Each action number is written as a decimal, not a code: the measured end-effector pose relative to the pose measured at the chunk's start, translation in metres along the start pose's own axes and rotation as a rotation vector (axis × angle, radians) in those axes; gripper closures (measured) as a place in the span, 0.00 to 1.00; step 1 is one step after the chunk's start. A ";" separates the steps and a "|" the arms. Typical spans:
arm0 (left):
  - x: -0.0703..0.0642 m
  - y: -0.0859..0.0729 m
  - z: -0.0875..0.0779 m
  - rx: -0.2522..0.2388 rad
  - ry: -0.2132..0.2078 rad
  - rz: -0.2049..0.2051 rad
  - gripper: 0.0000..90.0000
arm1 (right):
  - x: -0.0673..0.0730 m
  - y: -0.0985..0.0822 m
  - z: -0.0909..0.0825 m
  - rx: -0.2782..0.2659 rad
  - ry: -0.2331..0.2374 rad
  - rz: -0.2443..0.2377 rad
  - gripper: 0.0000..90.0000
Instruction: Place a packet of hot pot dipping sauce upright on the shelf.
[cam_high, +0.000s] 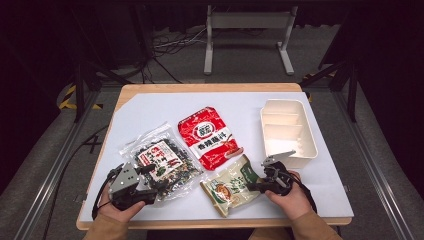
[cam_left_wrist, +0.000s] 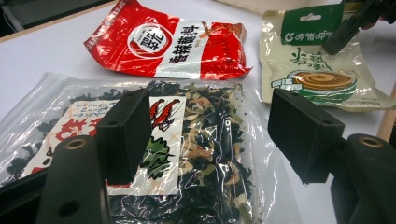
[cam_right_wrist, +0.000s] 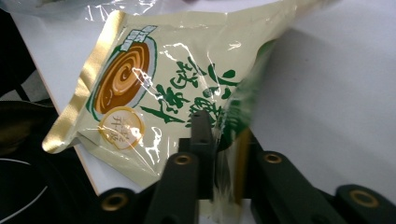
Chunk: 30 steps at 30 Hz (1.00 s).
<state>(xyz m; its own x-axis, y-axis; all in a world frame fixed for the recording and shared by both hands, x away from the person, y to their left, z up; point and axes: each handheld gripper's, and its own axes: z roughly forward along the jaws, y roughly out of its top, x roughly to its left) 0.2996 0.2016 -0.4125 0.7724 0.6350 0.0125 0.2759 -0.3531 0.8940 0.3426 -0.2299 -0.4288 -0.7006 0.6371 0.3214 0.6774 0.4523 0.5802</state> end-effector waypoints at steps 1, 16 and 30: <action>0.000 0.000 0.000 0.000 0.000 0.001 0.35 | 0.000 0.000 0.000 0.000 -0.001 0.000 0.98; 0.001 0.000 -0.001 -0.003 0.006 0.003 0.34 | 0.009 0.005 -0.005 -0.034 -0.023 -0.045 0.99; 0.002 -0.001 -0.002 -0.010 0.009 -0.007 0.35 | 0.036 0.027 -0.027 -0.097 -0.021 -0.150 0.99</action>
<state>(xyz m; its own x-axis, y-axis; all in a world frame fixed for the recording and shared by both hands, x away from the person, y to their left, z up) 0.2995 0.2044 -0.4120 0.7652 0.6437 0.0100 0.2756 -0.3417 0.8985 0.3291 -0.2115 -0.3812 -0.7868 0.5801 0.2109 0.5400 0.4813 0.6905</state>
